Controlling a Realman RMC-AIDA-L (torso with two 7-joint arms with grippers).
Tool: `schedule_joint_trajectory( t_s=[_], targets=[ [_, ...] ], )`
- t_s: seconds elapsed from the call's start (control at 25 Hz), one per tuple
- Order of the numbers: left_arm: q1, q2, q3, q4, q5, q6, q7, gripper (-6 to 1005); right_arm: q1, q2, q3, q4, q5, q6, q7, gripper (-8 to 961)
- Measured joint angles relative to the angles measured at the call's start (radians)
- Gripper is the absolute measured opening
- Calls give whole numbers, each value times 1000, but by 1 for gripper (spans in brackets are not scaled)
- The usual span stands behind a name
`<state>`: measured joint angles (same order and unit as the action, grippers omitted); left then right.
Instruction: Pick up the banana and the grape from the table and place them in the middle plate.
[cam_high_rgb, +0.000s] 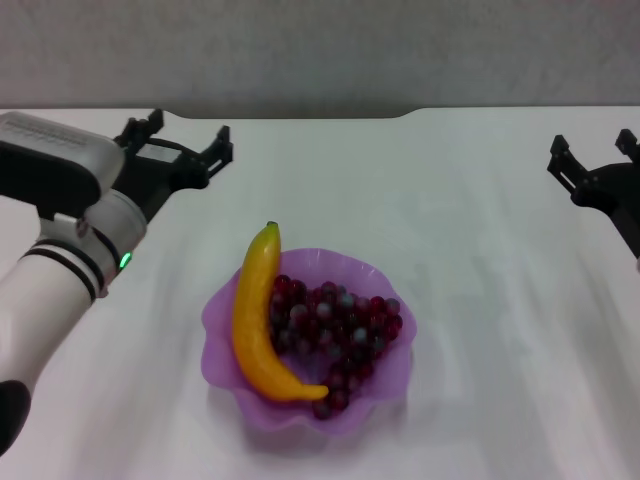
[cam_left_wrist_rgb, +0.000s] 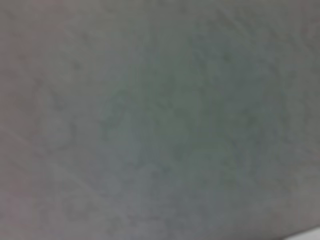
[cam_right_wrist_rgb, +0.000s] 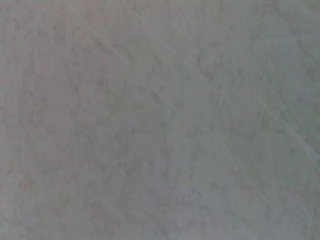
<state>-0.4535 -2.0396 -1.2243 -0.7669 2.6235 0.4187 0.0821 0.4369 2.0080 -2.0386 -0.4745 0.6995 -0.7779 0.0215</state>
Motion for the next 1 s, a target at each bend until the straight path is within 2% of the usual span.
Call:
schedule_joint_trajectory(
  t_s=[0.44,0.88,1.0],
  targets=[
    [-63,-2,3,197,-64,213,-39,906,12,2,8,62,25,-94,0,877],
    [-120,-2,-12,311,-65,264,-98,907,10,10,146,95,26,-104,0,877],
    [-143,-3,-31,347,-65,285,-101,907,9,12,159,124,38,-167,0,877]
  ],
)
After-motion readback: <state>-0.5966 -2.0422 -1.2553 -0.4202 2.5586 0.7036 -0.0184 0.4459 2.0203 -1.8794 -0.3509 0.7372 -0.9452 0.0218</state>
